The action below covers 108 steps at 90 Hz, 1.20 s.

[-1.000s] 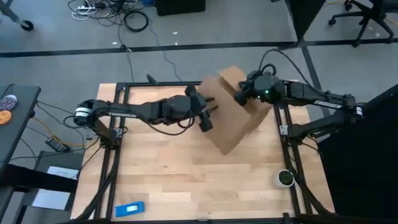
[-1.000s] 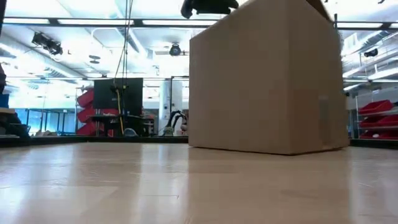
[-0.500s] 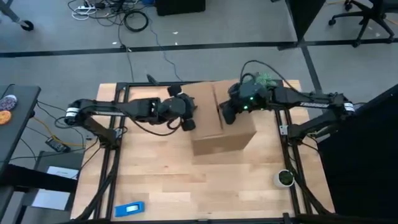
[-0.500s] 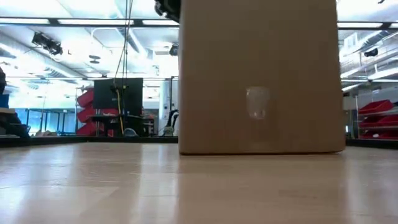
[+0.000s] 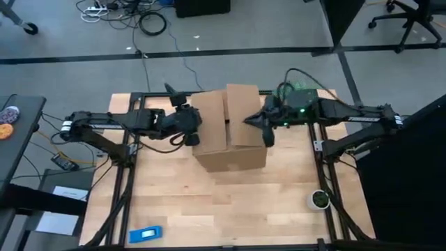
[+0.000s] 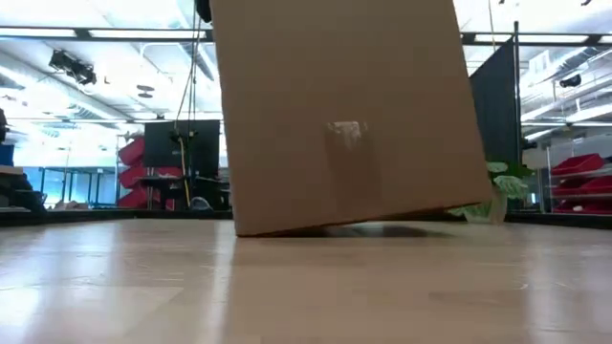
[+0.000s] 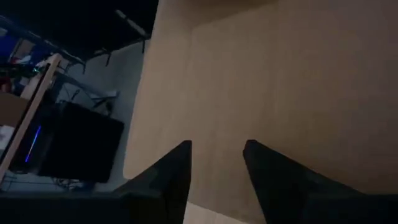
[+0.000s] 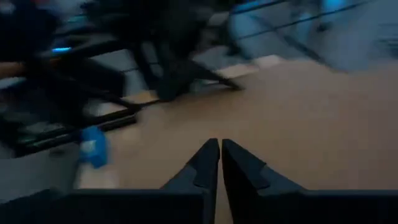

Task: Wrap mug
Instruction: Close the cardboard box

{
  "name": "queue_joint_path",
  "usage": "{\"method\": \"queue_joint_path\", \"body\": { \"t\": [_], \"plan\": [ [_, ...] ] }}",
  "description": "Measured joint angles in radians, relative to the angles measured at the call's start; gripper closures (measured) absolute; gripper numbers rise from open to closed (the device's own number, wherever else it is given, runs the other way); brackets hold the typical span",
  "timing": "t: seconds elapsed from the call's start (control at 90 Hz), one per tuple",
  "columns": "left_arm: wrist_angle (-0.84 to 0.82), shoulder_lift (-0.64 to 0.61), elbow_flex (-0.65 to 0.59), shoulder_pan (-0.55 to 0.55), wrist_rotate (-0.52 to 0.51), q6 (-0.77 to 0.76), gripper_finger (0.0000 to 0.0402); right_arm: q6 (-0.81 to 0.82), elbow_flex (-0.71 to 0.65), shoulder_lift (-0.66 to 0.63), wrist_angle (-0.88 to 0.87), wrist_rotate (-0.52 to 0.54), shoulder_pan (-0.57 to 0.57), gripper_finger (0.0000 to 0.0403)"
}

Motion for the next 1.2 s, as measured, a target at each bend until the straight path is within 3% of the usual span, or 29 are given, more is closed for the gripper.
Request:
{"method": "queue_joint_path", "body": {
  "t": [0.089, 0.2, 0.367, 0.667, 0.811, 0.967, 1.2],
  "plan": [
    [0.017, -0.039, -0.045, -0.012, -0.005, -0.01, 0.0259, -0.028, 0.0, -0.036, -0.085, 0.112, -0.008, 0.0403],
    [0.003, -0.094, -0.077, -0.029, -0.012, 0.01, 0.0259, -0.019, 0.0, -0.044, -0.179, 0.17, -0.021, 0.0403],
    [-0.041, -0.183, -0.086, -0.044, 0.025, 0.018, 0.0259, 0.083, 0.0, 0.023, -0.203, 0.17, -0.02, 0.0403],
    [-0.037, -0.278, -0.159, -0.052, 0.022, -0.02, 0.0259, -0.001, -0.003, 0.203, -0.003, 0.163, 0.061, 0.0402],
    [-0.018, -0.304, -0.178, -0.063, 0.039, -0.036, 0.0259, -0.028, -0.003, 0.204, 0.046, 0.188, 0.062, 0.0402],
    [0.114, -0.345, -0.183, -0.079, 0.092, 0.015, 0.0259, -0.03, 0.002, 0.194, 0.055, 0.158, 0.054, 0.0402],
    [0.124, -0.429, -0.172, -0.083, 0.136, 0.0, 0.0259, -0.05, 0.002, 0.194, 0.043, 0.153, 0.054, 0.0403]
  ]
}}
